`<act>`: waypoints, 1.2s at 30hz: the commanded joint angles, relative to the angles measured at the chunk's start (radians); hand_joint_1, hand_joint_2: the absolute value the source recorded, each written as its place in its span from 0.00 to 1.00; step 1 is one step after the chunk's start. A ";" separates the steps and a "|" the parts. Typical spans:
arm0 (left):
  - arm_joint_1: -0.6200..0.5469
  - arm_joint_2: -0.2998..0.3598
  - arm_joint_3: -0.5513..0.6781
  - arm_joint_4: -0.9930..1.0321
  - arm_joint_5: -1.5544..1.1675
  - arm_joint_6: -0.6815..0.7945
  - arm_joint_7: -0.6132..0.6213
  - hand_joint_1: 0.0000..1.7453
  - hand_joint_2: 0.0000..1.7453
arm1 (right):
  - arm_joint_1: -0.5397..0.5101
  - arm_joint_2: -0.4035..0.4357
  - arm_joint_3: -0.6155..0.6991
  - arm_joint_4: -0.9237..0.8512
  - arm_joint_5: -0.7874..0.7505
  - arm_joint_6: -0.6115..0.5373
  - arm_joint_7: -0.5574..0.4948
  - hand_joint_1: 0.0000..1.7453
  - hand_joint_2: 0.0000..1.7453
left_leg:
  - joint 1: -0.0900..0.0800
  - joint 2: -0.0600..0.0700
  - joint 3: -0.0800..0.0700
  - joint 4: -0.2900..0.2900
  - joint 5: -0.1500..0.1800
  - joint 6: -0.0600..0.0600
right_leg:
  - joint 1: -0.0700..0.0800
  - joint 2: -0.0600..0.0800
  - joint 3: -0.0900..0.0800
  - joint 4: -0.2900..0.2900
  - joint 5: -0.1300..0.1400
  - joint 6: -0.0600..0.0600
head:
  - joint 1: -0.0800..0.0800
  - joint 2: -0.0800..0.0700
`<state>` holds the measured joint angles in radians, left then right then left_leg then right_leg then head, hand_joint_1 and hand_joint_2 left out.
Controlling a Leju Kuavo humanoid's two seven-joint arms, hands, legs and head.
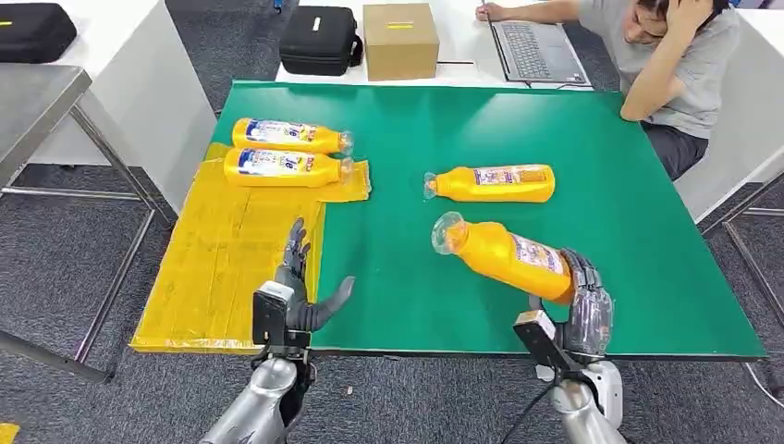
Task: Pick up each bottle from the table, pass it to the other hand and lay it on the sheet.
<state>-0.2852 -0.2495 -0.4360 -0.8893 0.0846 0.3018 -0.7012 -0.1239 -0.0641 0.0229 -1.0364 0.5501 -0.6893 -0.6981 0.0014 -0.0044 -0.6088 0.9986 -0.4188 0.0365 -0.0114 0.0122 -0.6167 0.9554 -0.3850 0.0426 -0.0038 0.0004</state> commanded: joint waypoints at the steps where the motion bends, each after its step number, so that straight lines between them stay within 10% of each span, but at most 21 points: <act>1: -0.091 -0.027 -0.048 0.230 0.022 -0.077 0.003 0.00 1.00 | -0.010 0.103 0.027 -0.093 0.039 -0.009 0.000 1.00 1.00 | 0.000 0.002 0.003 0.000 -0.001 -0.002 | 0.000 0.001 0.003 0.000 -0.001 -0.001 | 0.000 0.000; 36: -0.100 -0.055 -0.154 0.152 0.135 -0.187 0.009 0.00 1.00 | -0.041 0.201 0.152 -0.036 -0.030 -0.009 0.000 1.00 1.00 | 0.000 0.002 0.002 0.000 -0.002 -0.001 | 0.001 0.000 0.002 0.000 -0.002 -0.002 | 0.000 0.000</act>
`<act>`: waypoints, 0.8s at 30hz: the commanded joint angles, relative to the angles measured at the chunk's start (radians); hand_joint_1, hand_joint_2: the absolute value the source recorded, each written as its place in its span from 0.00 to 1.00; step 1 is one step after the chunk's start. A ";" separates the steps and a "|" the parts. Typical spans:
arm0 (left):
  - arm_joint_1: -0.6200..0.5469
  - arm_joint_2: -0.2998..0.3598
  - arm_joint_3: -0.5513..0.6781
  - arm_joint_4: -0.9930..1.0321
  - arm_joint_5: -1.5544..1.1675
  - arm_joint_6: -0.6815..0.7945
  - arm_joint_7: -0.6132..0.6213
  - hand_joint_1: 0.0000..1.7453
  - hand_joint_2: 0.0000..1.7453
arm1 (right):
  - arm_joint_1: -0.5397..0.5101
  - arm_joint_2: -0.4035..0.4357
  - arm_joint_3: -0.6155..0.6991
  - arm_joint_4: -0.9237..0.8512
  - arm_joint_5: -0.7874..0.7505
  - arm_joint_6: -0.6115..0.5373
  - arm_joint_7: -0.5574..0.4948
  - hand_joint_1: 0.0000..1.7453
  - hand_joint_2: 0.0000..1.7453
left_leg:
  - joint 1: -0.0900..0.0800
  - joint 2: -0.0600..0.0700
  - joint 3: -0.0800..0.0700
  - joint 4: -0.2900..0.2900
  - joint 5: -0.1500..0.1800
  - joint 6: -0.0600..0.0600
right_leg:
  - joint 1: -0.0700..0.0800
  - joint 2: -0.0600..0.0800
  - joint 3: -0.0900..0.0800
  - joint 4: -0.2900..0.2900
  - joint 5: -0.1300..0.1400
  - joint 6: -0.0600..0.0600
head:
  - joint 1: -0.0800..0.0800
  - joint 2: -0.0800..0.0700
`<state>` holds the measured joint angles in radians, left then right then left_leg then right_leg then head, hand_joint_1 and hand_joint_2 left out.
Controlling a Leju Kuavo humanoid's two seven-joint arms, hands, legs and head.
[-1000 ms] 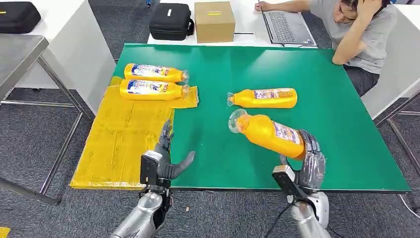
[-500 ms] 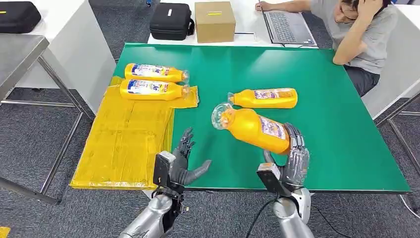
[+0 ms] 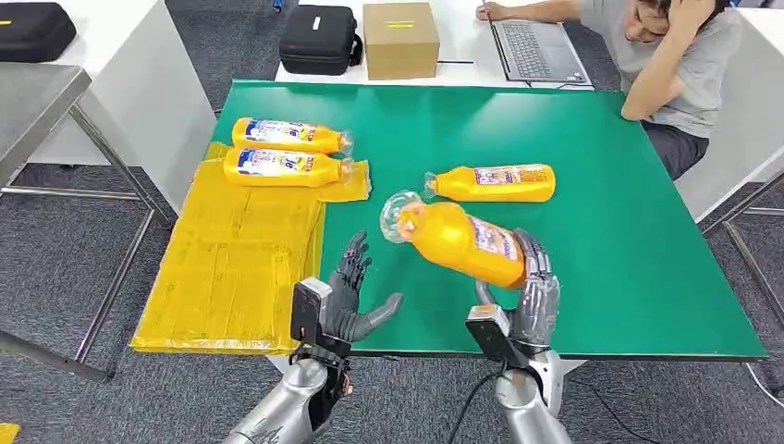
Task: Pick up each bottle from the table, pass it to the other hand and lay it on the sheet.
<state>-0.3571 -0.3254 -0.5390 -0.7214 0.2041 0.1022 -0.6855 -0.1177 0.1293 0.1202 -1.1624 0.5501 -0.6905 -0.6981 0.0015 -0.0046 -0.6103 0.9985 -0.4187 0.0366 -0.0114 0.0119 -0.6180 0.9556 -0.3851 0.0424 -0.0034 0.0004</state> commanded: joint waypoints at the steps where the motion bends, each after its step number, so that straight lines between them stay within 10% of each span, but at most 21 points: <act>1: -0.026 0.023 -0.059 -0.025 0.023 0.013 -0.005 0.00 1.00 | -0.049 0.010 0.060 0.102 -0.040 -0.008 0.000 1.00 1.00 | 0.000 0.002 0.005 0.000 -0.002 -0.002 | 0.000 0.001 0.004 0.001 -0.002 -0.002 | 0.000 0.000; 24: -0.004 0.040 -0.205 -0.146 0.121 -0.146 0.097 0.00 1.00 | -0.073 -0.004 0.126 0.169 -0.059 -0.008 0.000 1.00 1.00 | 0.000 0.001 0.002 -0.001 -0.001 -0.001 | 0.000 0.001 0.001 -0.001 -0.001 -0.001 | 0.000 0.000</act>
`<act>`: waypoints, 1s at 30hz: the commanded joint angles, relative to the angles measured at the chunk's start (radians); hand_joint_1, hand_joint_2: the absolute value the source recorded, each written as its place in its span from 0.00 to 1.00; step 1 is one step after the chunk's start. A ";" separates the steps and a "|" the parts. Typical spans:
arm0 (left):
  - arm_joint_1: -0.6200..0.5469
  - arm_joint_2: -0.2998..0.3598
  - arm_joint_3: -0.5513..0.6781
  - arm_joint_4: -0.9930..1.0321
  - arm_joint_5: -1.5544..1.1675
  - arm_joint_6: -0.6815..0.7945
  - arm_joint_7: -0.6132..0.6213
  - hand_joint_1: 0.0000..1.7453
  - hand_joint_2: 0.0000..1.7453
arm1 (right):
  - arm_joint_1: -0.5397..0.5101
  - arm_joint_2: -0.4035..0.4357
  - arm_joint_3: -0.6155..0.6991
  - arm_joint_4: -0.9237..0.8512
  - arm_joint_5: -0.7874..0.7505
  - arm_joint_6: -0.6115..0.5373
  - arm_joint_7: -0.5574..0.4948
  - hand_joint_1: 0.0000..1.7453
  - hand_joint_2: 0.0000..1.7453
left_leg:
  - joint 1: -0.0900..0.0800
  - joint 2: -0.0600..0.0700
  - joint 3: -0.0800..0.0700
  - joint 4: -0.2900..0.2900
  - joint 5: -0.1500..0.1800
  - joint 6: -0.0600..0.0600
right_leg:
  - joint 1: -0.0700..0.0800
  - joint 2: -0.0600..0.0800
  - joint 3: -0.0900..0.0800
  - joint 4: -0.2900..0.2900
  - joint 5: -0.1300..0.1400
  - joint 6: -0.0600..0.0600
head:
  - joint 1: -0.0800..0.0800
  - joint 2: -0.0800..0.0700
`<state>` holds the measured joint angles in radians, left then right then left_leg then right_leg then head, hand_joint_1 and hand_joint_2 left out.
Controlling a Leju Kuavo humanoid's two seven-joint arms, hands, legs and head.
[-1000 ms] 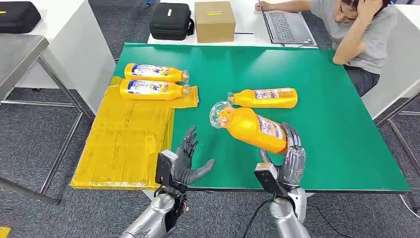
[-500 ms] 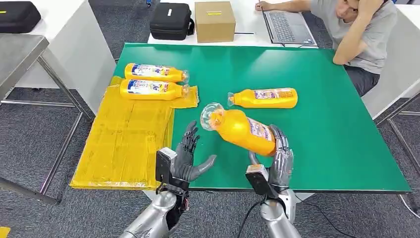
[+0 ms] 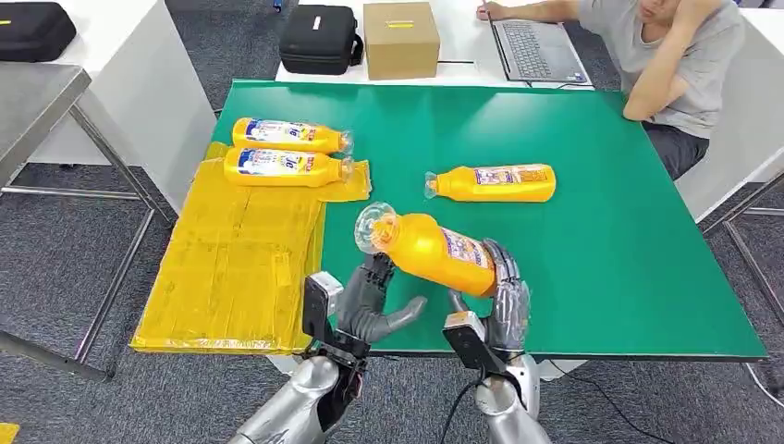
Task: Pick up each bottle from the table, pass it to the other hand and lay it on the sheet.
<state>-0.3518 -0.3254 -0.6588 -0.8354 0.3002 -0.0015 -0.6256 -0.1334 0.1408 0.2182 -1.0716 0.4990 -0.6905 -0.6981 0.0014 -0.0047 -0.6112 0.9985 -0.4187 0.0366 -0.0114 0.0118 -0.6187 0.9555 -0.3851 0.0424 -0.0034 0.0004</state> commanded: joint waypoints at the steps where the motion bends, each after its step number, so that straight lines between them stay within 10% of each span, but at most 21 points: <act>1: -0.008 0.042 -0.091 -0.036 0.026 -0.045 0.038 0.00 1.00 | -0.059 -0.016 0.030 0.079 -0.009 -0.008 0.000 1.00 1.00 | 0.000 0.002 0.005 0.000 -0.002 -0.002 | 0.000 0.001 0.005 0.000 -0.002 -0.002 | 0.000 0.000; 30: -0.099 -0.012 -0.144 0.009 0.043 0.112 -0.005 0.00 1.00 | -0.155 0.056 0.108 0.131 -0.035 -0.008 0.000 1.00 1.00 | 0.000 0.001 0.002 0.000 -0.001 -0.001 | 0.000 0.000 0.001 0.001 -0.001 -0.001 | 0.000 0.000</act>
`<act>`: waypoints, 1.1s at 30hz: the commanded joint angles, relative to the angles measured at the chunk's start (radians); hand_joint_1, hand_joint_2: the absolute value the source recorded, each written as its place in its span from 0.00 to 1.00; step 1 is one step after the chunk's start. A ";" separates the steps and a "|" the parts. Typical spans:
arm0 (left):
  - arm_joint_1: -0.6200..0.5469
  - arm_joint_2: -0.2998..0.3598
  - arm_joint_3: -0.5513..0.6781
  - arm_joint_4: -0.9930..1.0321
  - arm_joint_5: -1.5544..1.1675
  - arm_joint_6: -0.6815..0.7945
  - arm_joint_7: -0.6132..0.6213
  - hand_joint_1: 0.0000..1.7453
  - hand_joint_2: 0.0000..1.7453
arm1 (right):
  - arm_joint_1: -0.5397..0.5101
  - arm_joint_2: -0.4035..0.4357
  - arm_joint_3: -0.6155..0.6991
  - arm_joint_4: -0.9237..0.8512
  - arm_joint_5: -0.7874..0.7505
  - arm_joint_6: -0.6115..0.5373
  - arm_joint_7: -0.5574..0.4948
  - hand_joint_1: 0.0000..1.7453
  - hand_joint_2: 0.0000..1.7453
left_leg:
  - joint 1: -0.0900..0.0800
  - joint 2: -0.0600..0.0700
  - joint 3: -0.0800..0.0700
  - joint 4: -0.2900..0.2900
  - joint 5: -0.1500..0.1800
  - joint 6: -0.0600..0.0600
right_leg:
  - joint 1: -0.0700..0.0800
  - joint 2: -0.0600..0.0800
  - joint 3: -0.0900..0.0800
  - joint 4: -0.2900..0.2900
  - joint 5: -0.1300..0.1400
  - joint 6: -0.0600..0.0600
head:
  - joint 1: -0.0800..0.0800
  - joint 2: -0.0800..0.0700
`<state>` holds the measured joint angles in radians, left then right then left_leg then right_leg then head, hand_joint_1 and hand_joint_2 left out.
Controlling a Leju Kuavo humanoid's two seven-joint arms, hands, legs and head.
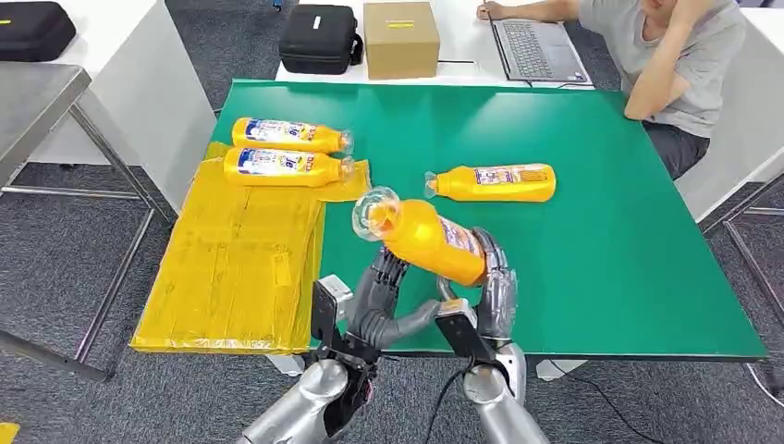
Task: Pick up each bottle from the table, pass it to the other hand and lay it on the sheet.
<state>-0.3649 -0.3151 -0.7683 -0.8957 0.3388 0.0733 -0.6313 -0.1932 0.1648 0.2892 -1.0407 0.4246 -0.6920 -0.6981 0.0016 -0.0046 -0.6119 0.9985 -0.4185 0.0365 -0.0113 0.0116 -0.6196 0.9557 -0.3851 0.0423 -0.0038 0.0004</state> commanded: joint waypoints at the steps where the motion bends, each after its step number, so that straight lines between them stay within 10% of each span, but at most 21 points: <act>1: -0.100 -0.033 -0.031 0.083 0.010 0.044 0.008 0.00 1.00 | -0.092 0.033 0.035 0.094 0.057 -0.006 0.000 1.00 1.00 | 0.000 0.001 0.001 0.000 0.000 -0.001 | 0.000 0.000 0.001 0.000 0.000 -0.001 | 0.000 0.000; 33: -0.112 -0.031 -0.026 0.082 0.013 0.138 -0.035 0.00 1.00 | -0.093 0.056 0.085 0.173 0.184 -0.006 0.000 1.00 1.00 | 0.000 0.001 0.004 0.000 -0.002 -0.001 | 0.001 -0.001 0.004 0.000 -0.002 -0.002 | 0.000 0.000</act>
<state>-0.4347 -0.3483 -0.7599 -0.8667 0.3582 0.2136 -0.6737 -0.2414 0.2106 0.3323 -0.9571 0.5928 -0.6973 -0.6928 0.0015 -0.0052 -0.6138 0.9986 -0.4179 0.0370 -0.0113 0.0109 -0.6211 0.9557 -0.3851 0.0424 -0.0034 0.0004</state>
